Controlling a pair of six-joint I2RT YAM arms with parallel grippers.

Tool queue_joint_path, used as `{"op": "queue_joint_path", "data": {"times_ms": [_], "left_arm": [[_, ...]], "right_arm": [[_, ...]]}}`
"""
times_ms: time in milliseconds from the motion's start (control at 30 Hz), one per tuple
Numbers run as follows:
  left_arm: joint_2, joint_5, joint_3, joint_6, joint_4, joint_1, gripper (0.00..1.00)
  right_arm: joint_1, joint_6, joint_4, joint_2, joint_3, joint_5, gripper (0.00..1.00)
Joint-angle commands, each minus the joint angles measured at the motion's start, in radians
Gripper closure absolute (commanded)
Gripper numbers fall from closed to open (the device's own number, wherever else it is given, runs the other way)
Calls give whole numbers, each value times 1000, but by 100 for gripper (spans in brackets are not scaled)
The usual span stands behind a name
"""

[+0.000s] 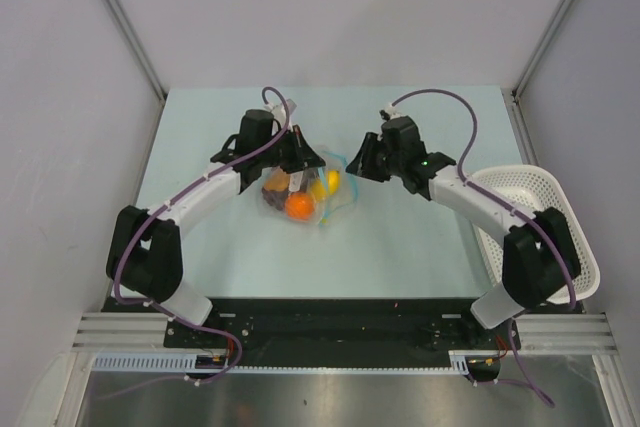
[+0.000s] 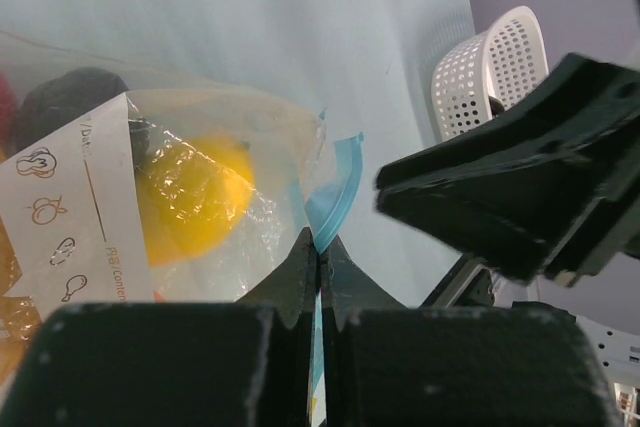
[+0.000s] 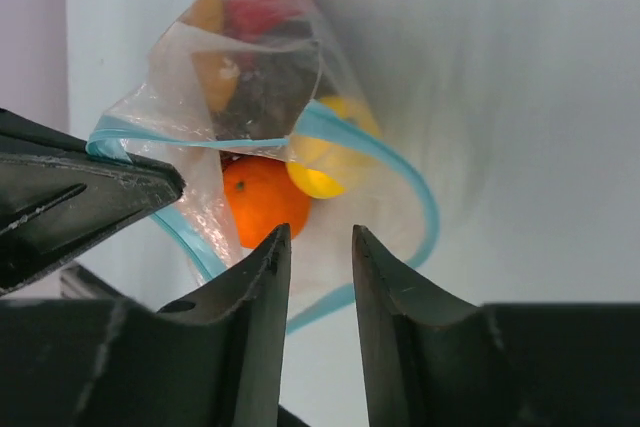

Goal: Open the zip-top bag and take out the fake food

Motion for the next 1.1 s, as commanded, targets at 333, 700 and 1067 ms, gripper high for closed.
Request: {"op": "queue_joint_path", "data": {"times_ms": [333,700,1067], "left_arm": [[-12,-3,65,-34,-3,-14,100],[-9,-9,65,-33,-13,-37,100],[-2,-9,62,-33,-15,-63,100]], "right_arm": [[115,327,200,196,2,-46,66],[104,358,217,267,2,45,45],[98,353,322,347,2,35,27]]}}
